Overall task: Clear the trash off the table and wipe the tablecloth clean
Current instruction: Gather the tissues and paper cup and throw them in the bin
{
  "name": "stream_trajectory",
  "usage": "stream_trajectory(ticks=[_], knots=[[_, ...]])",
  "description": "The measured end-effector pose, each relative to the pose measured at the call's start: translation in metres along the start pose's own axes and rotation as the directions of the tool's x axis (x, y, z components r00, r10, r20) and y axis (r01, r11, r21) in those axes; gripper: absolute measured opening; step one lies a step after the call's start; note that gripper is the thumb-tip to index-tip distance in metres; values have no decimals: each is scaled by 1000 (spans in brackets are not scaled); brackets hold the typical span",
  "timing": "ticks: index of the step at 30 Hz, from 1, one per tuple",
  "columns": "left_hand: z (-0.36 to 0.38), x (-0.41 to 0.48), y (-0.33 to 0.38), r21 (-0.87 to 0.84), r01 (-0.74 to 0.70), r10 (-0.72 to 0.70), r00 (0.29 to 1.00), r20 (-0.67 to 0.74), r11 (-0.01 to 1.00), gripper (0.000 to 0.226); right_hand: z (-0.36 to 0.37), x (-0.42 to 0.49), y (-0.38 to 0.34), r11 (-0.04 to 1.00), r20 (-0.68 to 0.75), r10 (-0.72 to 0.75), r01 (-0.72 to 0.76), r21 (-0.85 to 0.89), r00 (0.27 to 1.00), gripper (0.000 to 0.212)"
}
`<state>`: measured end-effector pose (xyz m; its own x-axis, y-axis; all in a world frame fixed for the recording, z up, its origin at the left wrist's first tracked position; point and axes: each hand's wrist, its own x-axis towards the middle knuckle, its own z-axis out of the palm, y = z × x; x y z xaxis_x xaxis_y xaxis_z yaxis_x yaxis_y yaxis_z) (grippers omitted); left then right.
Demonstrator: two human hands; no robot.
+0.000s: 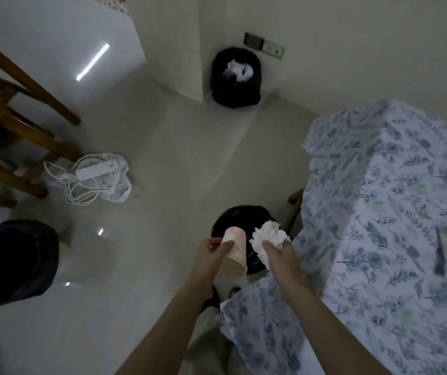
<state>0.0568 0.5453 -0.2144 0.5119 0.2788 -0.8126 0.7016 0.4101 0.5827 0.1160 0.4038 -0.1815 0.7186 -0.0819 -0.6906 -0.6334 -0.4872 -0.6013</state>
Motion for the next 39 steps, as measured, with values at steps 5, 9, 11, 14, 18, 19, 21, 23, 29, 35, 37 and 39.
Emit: stream_trajectory(ticks=[5, 9, 11, 14, 18, 19, 21, 23, 29, 35, 37, 39], knots=[[10, 79, -31, 11, 19, -19, 1000, -13, 1000, 40, 44, 72, 35, 994, -47, 105, -103, 47, 993, 35], [17, 155, -65, 0, 69, -69, 997, -43, 998, 37, 84, 134, 71, 981, -75, 181, -175, 81, 981, 43], [20, 191, -83, 4, 84, -84, 995, -59, 996, 35, 100, 164, 88, 971, -106, 216, -202, 127, 971, 45], [21, 233, -104, 60, 74, -72, 997, -41, 995, 34, 115, 197, 104, 967, -75, 231, -221, 124, 970, 52], [18, 254, -113, 226, -20, 27, 999, -29, 974, 27, 112, 209, 111, 977, 32, 197, -199, 71, 980, 52], [18, 253, -110, 250, -32, 43, 998, -37, 968, 26, 110, 207, 109, 982, 41, 181, -183, 48, 983, 47], [21, 244, -98, 271, -53, 65, 997, -35, 961, 23, 104, 202, 102, 990, 29, 140, -140, 14, 990, 43], [27, 232, -83, 289, -93, 98, 995, -3, 953, 18, 95, 193, 89, 996, 16, 85, -84, -21, 996, 41], [56, 162, -10, 360, -253, 228, 967, 111, 898, 17, 55, 142, 21, 994, -25, -73, 71, -89, 997, 37], [99, 50, 79, 351, -409, 344, 909, 234, 842, 17, -17, 63, -49, 965, -118, -252, 259, 48, 961, 26], [117, 17, 103, 343, -475, 399, 876, 271, 810, 16, -53, 37, -64, 945, -185, -288, 310, 104, 939, 25], [134, -15, 115, 352, -506, 420, 859, 294, 788, 15, -91, 9, -70, 931, -247, -286, 329, 157, 926, 24]])
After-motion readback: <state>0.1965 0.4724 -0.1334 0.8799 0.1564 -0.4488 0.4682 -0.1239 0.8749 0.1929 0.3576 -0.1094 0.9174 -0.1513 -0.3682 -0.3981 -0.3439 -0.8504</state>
